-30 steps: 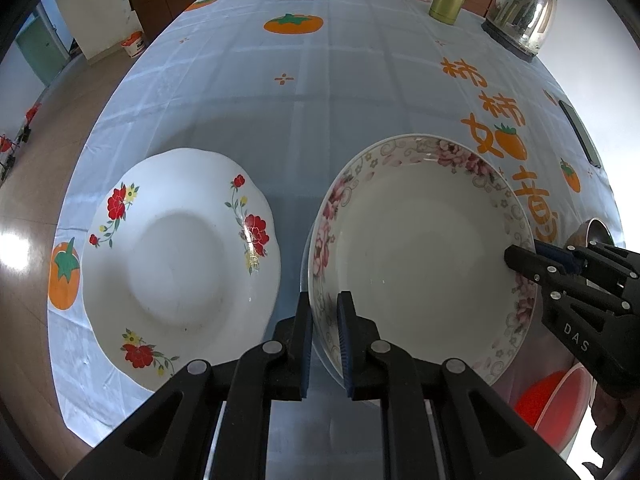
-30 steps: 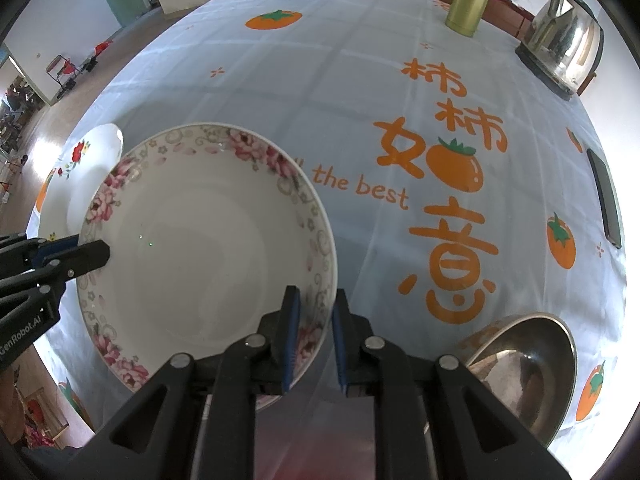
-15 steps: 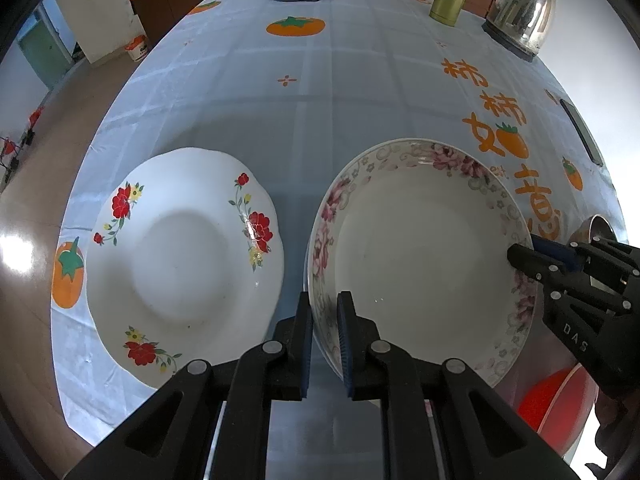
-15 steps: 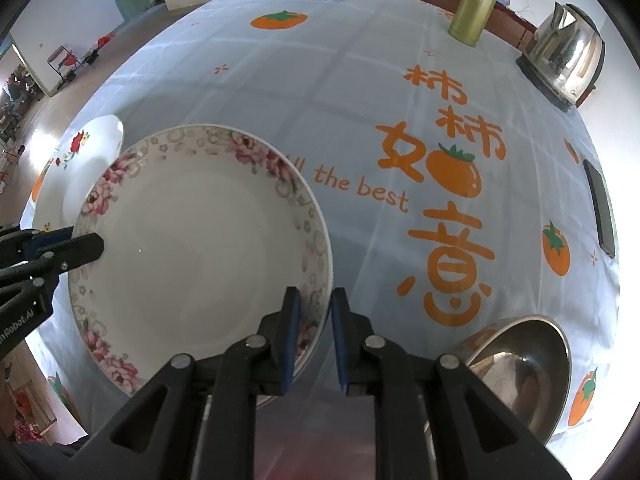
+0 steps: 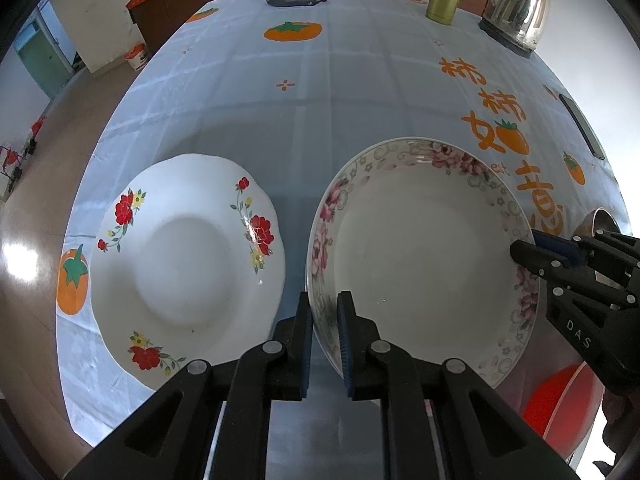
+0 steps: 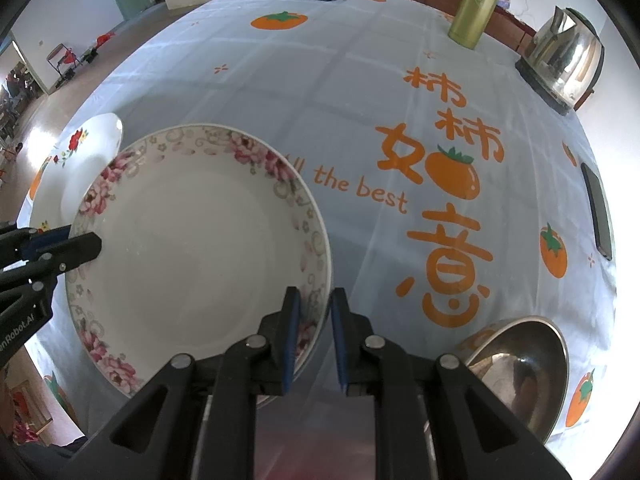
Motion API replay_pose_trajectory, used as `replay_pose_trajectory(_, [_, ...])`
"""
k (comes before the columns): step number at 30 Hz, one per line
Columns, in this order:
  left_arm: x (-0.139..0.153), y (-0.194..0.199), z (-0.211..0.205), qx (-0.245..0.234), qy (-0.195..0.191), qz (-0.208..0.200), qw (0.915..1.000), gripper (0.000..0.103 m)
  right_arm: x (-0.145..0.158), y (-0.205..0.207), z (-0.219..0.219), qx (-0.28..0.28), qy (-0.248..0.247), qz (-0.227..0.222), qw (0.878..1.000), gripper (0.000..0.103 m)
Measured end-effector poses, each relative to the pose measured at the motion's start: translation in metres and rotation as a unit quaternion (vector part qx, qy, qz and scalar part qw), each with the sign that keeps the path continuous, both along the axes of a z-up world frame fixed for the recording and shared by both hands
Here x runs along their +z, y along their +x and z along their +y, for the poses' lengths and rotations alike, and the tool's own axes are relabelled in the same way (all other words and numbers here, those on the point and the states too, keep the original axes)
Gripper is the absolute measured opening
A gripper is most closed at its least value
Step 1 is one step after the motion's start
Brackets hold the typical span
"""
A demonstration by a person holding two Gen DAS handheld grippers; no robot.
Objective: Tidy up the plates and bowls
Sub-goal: 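Open both tools to release the pink-floral plate on the stack, then grasp the red-flower white plate rim with the left tool while the right tool grasps it too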
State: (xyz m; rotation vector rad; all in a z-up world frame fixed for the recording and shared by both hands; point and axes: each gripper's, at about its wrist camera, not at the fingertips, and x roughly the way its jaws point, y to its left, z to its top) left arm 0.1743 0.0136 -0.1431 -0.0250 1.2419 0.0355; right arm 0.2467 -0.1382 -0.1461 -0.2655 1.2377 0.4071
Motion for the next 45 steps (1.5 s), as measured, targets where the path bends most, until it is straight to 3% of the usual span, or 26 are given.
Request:
replay_pose_trajectory(14, [-0.001,0.001,-0.003,-0.003,0.008,-0.002,1.0000,0.014,0.001,-0.001,0.002,0.004,-0.005,-0.007,1.000,0.016])
replay_pose_trajectory(18, [-0.001,0.003,-0.002,-0.004,0.000,0.003,1.0000,0.022,0.002,0.000,0.002,0.005,-0.006,-0.016,1.000,0.017])
replay_pose_trajectory(21, [-0.001,0.003,-0.001,-0.004,-0.003,0.004,1.0000,0.022,0.000,0.000,0.001,0.002,-0.009,-0.016,1.000,0.029])
replay_pose_trajectory(30, [-0.003,-0.001,0.010,0.016,-0.014,0.017,0.9996,0.023,0.010,-0.001,-0.001,-0.005,-0.005,-0.030,1.000,0.039])
replay_pose_trajectory(36, [0.011,-0.012,0.033,0.036,-0.024,0.004,0.9991,0.030,0.033,-0.001,0.006,-0.006,0.017,-0.040,0.999,0.040])
replay_pose_trajectory(39, [0.014,-0.022,0.056,0.060,-0.023,0.002,0.9979,0.035,0.044,0.000,0.019,0.004,0.048,-0.033,0.998,0.040])
replay_pose_trajectory(45, [0.013,-0.037,0.113,0.125,-0.010,-0.001,0.9921,0.036,0.053,-0.005,0.064,0.048,0.082,-0.013,0.995,0.040])
